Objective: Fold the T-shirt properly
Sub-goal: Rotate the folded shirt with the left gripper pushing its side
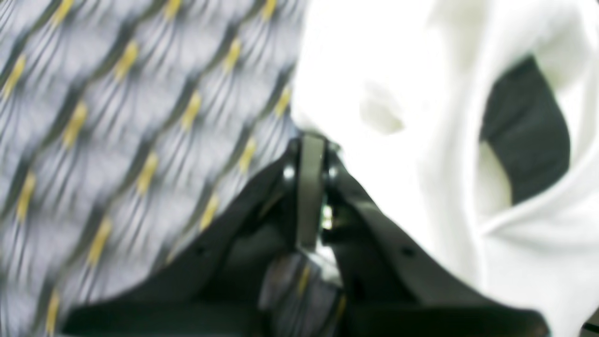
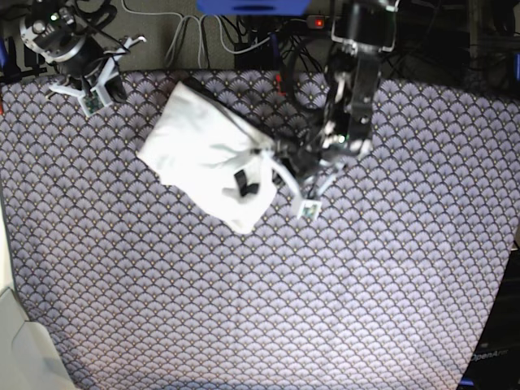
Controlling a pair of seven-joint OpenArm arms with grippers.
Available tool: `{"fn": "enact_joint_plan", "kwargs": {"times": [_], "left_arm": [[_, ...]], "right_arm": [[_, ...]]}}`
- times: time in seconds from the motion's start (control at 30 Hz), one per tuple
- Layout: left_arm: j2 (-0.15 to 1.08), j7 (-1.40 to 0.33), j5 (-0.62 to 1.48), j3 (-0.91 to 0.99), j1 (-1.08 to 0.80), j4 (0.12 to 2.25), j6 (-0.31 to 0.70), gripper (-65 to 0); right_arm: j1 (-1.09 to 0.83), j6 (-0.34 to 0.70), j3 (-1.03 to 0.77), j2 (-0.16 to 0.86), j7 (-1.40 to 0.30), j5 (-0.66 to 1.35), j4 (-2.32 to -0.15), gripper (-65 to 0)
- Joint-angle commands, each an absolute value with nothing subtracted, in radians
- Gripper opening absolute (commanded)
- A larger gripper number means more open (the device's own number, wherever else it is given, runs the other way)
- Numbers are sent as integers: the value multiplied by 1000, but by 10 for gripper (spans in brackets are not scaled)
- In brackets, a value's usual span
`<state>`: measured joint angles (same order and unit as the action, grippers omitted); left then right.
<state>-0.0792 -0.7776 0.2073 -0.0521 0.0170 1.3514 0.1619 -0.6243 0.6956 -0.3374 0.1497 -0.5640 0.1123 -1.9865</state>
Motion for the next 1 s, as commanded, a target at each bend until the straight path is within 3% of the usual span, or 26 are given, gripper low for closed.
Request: {"fn": "enact_joint_plan", "kwargs": {"times": [0.0, 0.17, 0.4, 0.67, 0.97], "left_arm": [[-90, -786, 197, -56, 47, 1326, 159, -646], [-85, -791, 199, -13, 125, 1333, 157, -647], [-30, -944, 199, 162, 47, 1484, 157, -647], [-56, -941, 199, 160, -65, 1517, 157, -647], [-133, -937, 189, 38, -61, 1509, 157, -647]], "right_arm": [[-627, 698, -341, 159, -544, 128, -2002, -650], [-608, 698, -348, 171, -544, 128, -2002, -650], [-438, 698, -341, 223, -665, 127, -1972, -650], [-177, 698, -260, 257, -745, 127, -1788, -650], [-165, 698, -147, 239, -736, 128, -1679, -650]]}}
